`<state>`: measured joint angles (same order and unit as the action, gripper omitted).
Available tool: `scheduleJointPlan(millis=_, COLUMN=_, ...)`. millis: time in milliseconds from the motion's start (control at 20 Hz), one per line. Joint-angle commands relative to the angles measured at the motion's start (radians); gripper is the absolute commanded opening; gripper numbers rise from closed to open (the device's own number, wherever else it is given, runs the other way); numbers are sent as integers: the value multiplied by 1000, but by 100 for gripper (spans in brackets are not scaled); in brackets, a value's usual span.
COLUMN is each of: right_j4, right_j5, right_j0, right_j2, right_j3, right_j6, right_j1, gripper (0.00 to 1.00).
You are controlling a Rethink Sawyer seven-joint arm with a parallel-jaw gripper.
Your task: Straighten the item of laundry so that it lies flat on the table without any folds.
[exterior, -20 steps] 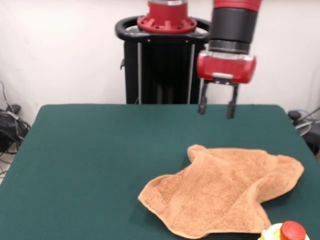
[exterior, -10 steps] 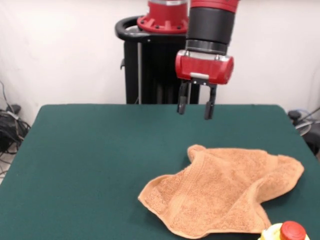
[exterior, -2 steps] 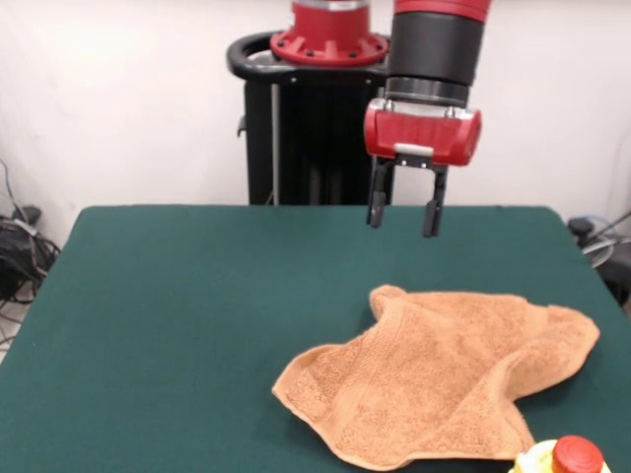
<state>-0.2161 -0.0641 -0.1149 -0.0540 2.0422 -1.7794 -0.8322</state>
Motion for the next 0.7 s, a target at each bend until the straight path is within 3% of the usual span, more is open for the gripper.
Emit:
scheduleJointPlan(millis=50, right_j4=73, right_j5=54, right_j0=-54, right_j2=85, right_j3=-51, right_j6=-76, right_j1=85, gripper=100)
scheduleJointPlan(millis=700, right_j4=143, right_j5=56, right_j0=-134, right_j2=144, right_j3=-56, right_j6=-110, right_j1=73, gripper=100)
